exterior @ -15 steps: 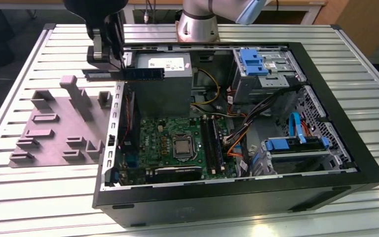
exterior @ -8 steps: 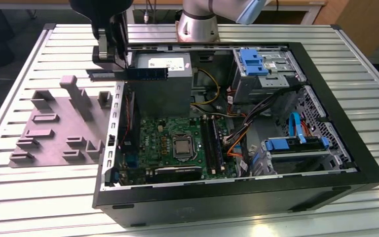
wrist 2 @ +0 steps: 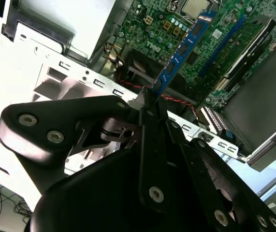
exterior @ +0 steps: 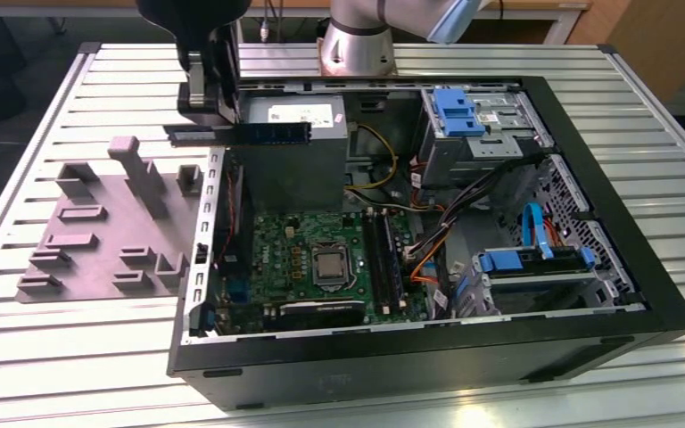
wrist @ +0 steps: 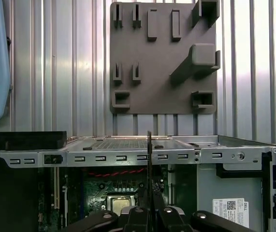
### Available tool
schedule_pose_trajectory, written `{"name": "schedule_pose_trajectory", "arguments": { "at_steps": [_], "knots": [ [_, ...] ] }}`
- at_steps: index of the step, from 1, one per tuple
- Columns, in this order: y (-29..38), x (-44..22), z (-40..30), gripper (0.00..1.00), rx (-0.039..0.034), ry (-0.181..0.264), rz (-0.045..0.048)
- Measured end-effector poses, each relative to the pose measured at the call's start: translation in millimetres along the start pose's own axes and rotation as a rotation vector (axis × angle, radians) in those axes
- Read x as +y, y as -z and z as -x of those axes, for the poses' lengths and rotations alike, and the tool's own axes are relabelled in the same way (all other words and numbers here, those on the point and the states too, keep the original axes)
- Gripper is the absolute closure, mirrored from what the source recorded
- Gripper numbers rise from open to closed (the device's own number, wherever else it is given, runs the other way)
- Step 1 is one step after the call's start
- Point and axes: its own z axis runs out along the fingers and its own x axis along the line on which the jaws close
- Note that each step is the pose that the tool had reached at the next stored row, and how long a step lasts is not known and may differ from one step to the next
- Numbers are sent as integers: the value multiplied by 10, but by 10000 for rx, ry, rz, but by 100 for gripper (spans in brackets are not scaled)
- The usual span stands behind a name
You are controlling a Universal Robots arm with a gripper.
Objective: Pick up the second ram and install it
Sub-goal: 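Pick up the second ram and move it above second insertion slot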
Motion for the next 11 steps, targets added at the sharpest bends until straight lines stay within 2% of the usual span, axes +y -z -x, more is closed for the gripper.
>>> {"name": "schedule_pose_trajectory", "arguments": {
  "at_steps": [11],
  "knots": [
    [0, -106, 3, 86, 0, -1, 0]
  ]
}}
